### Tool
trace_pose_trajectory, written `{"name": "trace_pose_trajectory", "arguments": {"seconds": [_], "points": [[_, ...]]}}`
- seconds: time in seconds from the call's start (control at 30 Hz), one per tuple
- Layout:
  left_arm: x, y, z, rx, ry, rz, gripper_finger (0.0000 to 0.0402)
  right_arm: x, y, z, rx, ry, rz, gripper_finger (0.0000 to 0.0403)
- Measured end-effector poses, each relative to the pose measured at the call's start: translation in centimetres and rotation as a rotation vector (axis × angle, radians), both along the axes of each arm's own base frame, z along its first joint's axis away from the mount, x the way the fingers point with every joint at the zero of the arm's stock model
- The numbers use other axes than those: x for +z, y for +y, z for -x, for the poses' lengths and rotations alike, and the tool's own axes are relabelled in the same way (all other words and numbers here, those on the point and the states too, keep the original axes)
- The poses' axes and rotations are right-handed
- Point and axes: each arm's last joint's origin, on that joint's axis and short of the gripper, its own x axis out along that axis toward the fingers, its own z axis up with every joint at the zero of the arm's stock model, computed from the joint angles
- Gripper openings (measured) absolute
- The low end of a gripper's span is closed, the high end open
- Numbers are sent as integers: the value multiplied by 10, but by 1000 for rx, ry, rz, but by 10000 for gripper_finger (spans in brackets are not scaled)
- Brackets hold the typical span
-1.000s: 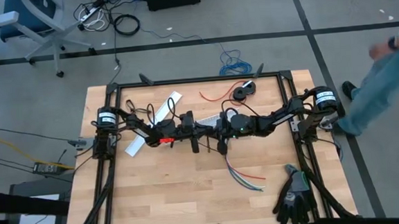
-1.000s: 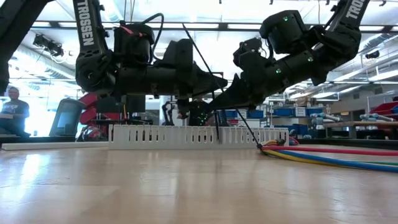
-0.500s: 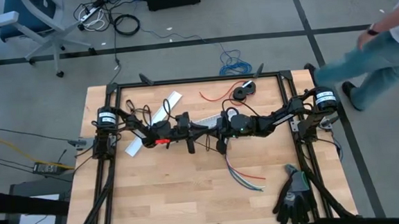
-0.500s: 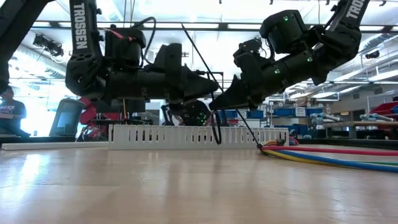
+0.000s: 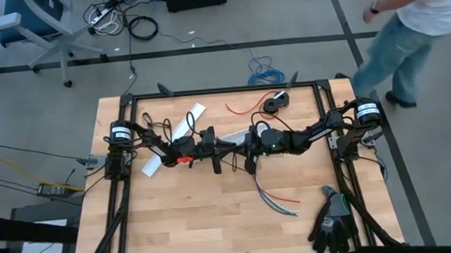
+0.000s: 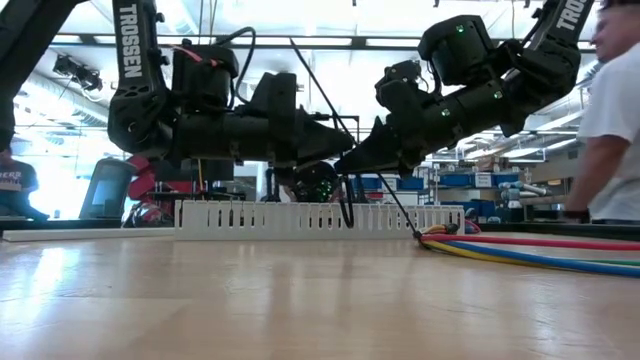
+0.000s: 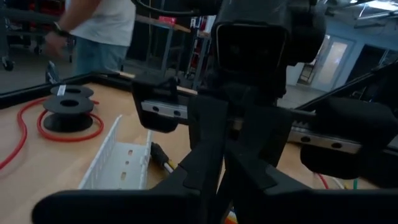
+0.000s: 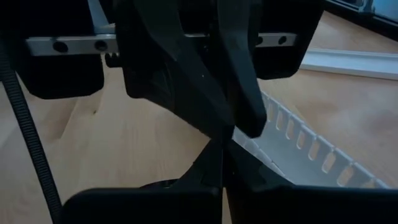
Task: Ziptie cables
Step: Wrap the cables together using the black zip tie
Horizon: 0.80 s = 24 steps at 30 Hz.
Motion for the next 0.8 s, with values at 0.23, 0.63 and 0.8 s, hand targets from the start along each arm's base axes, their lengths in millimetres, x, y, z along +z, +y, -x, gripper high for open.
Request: {"name": "trace_pose_trajectory", "arguments": {"seconds": [0.23, 0.63, 0.8], "points": [[0, 0, 6, 1, -26, -3, 7, 1, 0, 0, -9, -6, 3, 0], [-3, -1, 8, 3, -3, -21, 3, -1, -1, 0, -17, 11, -40, 0], [-3, 0, 8, 11, 2, -21, 2, -6, -1, 2, -26, 59, -73, 17]]}}
